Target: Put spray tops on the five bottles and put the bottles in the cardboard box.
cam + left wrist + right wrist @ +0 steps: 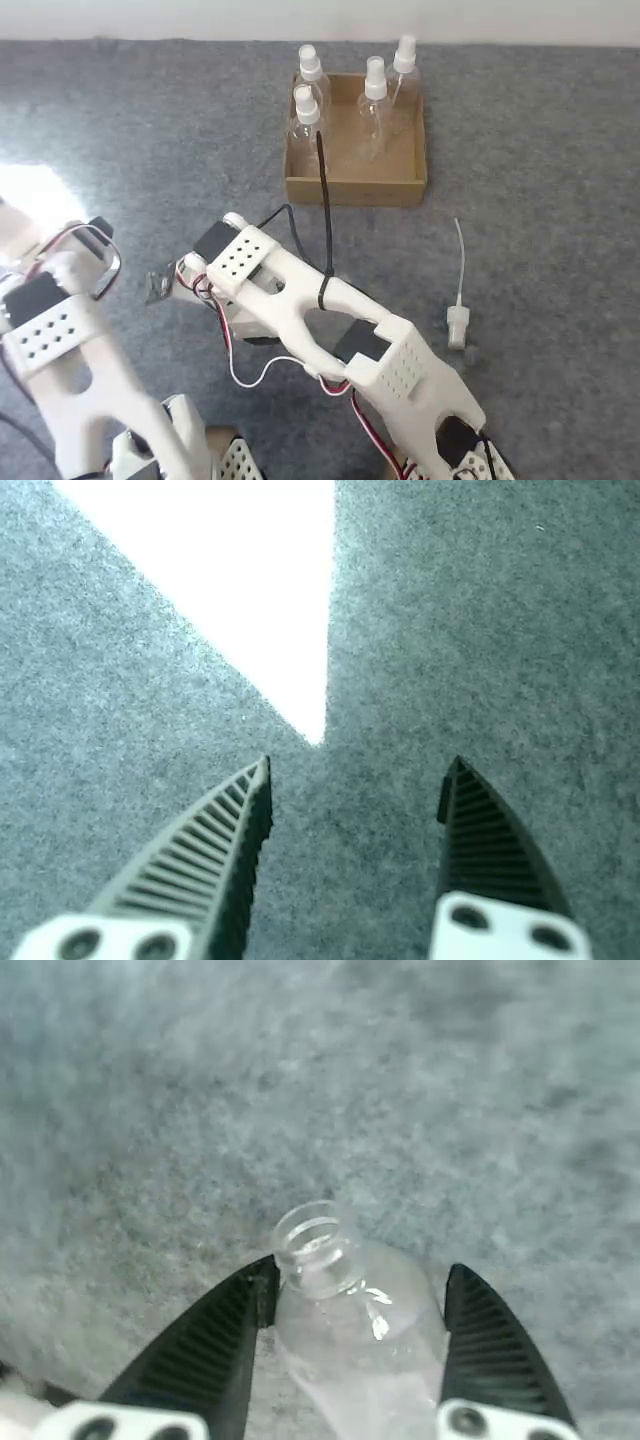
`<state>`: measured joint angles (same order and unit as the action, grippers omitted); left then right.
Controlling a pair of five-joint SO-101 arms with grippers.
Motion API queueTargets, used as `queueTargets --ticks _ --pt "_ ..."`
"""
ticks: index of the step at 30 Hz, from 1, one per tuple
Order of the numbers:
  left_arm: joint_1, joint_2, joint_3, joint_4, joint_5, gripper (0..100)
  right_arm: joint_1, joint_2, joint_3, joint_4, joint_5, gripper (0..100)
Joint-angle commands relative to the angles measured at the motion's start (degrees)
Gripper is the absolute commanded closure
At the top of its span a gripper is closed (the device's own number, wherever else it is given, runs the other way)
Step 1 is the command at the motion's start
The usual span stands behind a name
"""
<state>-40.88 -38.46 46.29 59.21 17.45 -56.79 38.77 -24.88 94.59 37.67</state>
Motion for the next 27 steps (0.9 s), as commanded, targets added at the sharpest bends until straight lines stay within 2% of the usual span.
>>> queueTargets --ticks 1,8,11,16,27 --pt "-0.26 -1.93 -0.57 -0.70 0.35 75 2.42 -0.84 -6.42 0.48 -12.48 79.8" --pt "-0.26 -1.93 -0.57 -0.62 0.35 75 4.18 -0.84 -7.82 -2.59 -29.45 79.7" --pt "-0.26 -1.93 -0.57 -0.62 0.35 75 4.53 -0.84 -7.82 -2.77 -32.53 79.1" --pt "-0.26 -1.93 -0.57 -0.62 0.35 75 4.35 -1.01 -7.91 -0.48 -30.33 69.2" --pt "-0.26 -1.93 -0.57 -0.62 0.35 75 3.47 1.01 -10.73 3.21 -12.57 69.0"
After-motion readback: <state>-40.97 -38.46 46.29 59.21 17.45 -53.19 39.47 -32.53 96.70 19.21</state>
